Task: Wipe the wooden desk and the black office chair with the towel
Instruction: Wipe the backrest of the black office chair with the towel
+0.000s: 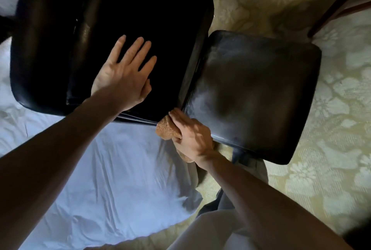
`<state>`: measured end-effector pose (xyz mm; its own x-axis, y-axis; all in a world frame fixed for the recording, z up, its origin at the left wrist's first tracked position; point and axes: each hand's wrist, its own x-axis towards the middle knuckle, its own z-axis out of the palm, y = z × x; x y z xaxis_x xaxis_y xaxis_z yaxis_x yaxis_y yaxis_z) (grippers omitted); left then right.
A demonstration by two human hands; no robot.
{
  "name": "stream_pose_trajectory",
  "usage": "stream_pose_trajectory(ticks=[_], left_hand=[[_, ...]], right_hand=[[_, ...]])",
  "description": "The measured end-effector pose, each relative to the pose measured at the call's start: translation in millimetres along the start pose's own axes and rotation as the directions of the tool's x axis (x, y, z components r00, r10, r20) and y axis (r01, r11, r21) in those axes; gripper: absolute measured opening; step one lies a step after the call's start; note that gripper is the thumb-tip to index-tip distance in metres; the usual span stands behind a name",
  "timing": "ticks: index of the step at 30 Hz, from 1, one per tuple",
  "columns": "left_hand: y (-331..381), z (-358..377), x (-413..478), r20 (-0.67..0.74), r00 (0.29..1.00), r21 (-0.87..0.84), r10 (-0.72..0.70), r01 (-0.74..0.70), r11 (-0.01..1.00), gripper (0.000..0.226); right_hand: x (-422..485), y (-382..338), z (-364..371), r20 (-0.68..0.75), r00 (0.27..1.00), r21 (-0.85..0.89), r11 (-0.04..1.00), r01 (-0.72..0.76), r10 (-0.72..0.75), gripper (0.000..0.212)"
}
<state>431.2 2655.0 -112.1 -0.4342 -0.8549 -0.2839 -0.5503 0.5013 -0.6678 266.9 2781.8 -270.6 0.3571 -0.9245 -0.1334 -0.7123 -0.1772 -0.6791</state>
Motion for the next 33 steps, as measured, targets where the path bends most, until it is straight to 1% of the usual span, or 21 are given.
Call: stream_pose_trajectory(ticks=[2,3,4,5,6,7,8,10,12,14,16,19,23,26,28,31,33], left_hand=[[-1,-5,0,-0.007,1.0,-0.075,0.0,-0.001,0.997,0.062],[-11,-14,23,-0.03,0.999,-0.076,0.017,-0.019,0.997,0.061],[-9,-14,17,-0.03,1.0,-0.09,0.007,-0.01,0.996,0.06],[-10,-15,17,-0.029,0.999,-0.087,-0.014,0.011,0.996,0.06],[-8,-13,12,-0.023,1.0,-0.1,-0.016,0.014,0.995,0.06],[-3,-11,6,-0.025,0.999,-0.12,-0.03,0.027,0.992,0.06],[4,-10,3,-0.037,0.999,-0.158,-0.028,0.022,0.987,0.059],[8,-16,25,-0.049,0.998,-0.232,0.025,-0.035,0.972,0.061],[0,-24,61,-0.023,0.996,-0.259,0.084,-0.087,0.962,0.062],[-8,-30,109,-0.006,0.995,-0.207,0.099,-0.098,0.973,0.063],[-20,-38,155,-0.036,0.992,-0.139,0.122,-0.126,0.982,0.065],[-36,-39,218,-0.058,0.981,-0.101,0.183,-0.188,0.977,0.062],[-42,-38,283,0.039,0.972,-0.032,0.234,-0.232,0.972,0.071],[-43,-38,316,0.086,0.977,0.041,0.195,-0.199,0.979,0.075],[-41,-33,325,0.079,0.986,0.086,0.147,-0.153,0.984,0.069],[-37,-26,325,-0.007,0.987,0.087,0.158,-0.157,0.984,0.052],[-37,-24,325,-0.025,0.989,0.093,0.143,-0.14,0.986,0.049]], right_hand=[[4,3,-6,0.127,0.99,0.006,0.998,0.063,-0.063,0.073],[22,13,-26,0.185,0.982,0.025,0.999,0.044,-0.048,0.066],[20,17,-31,0.28,0.959,0.019,0.999,0.039,-0.043,0.059],[23,22,-37,0.338,0.94,-0.001,0.999,0.044,-0.041,0.056],[23,26,-39,0.377,0.925,-0.004,0.999,0.042,-0.038,0.058],[21,29,-42,0.383,0.924,0.015,1.0,0.003,-0.009,0.059],[21,34,-46,0.346,0.937,0.05,0.997,-0.058,0.037,0.057],[34,49,-63,0.212,0.953,0.163,0.953,-0.255,0.218,0.054],[59,65,-84,0.131,0.911,0.298,0.861,-0.412,0.391,0.056],[86,84,-102,0.078,0.867,0.438,0.764,-0.474,0.493,0.055],[110,102,-119,0.045,0.845,0.539,0.699,-0.47,0.533,0.055],[146,130,-143,0.009,0.841,0.577,0.684,-0.446,0.541,0.057],[193,156,-173,-0.034,0.837,0.609,0.675,-0.417,0.546,0.054],[227,172,-187,-0.067,0.847,0.623,0.685,-0.378,0.528,0.046],[251,184,-193,-0.089,0.856,0.609,0.708,-0.358,0.509,0.043],[286,193,-203,-0.104,0.885,0.615,0.729,-0.301,0.453,0.051],[303,193,-199,-0.073,0.916,0.607,0.746,-0.272,0.394,0.052]])
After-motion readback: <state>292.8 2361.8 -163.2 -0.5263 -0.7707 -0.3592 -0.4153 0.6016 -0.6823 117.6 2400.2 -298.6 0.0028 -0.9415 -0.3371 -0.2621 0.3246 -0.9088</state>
